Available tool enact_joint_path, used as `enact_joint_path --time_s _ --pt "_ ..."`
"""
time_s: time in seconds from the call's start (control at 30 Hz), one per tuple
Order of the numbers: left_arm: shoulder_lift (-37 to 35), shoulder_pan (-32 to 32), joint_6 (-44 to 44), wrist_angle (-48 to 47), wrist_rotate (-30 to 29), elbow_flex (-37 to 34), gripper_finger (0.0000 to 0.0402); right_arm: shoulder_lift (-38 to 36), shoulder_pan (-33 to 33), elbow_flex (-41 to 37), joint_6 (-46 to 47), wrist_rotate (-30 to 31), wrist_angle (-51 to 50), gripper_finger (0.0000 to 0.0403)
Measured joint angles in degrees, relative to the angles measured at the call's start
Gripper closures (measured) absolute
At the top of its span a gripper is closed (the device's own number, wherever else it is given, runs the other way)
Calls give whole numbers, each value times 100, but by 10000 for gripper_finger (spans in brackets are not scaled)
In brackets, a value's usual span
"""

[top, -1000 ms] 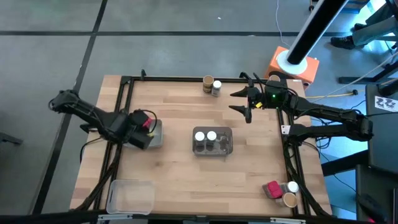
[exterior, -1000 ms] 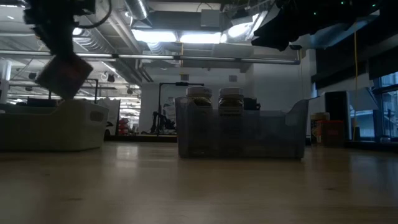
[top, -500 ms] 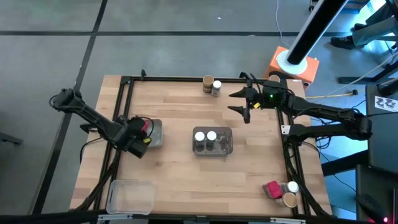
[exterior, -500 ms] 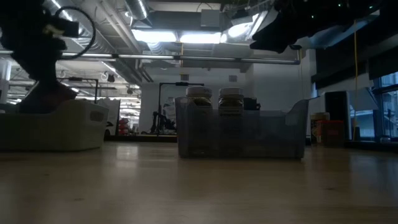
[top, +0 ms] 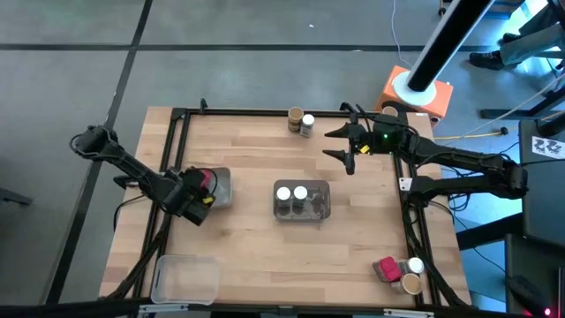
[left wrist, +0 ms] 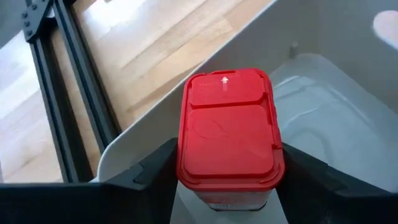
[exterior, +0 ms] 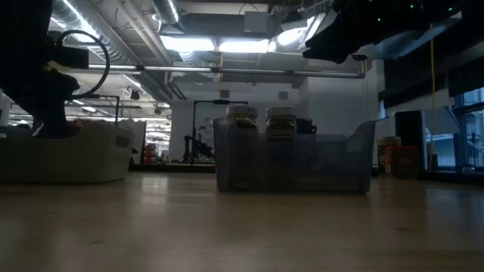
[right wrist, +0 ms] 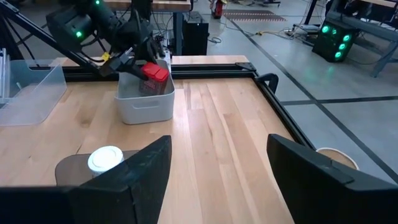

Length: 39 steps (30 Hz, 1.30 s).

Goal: Sort spices by type
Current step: Put the top left red seasoning can into the gray bin, then put the top red seasoning can into the gray bin

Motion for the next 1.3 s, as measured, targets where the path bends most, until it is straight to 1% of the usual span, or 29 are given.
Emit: enact_joint_path --time_s 0.17,0.27,0.57,0.63,0.77,0.87,0.93,1.17,1.3 --pt "-13 78 298 115 209 6 159 0 1 0 0 0 -23 139" --pt "-99 140 566 99 233 117 156 0 1 0 0 1 -27 139" --pt "-567 386 1350 -163 68 635 152 0 1 0 0 -2 -27 139" --pt "-669 450 1561 -143 -21 783 152 0 1 0 0 -2 -27 139" --pt "-836 559 2006 8 -449 1105 152 0 1 0 94 -2 -25 139" --pt "-921 718 2391 364 -708 1300 151 -1 1 0 230 -2 -15 139" --pt "-966 875 2775 741 -764 1370 151 -2 0 0 274 -2 -16 139" --pt "-998 1655 5049 2903 -564 1377 151 12 1 0 337 -2 -11 139" --pt "-905 2193 6409 3913 -360 1375 151 139 -1 0 411 63 30 139"
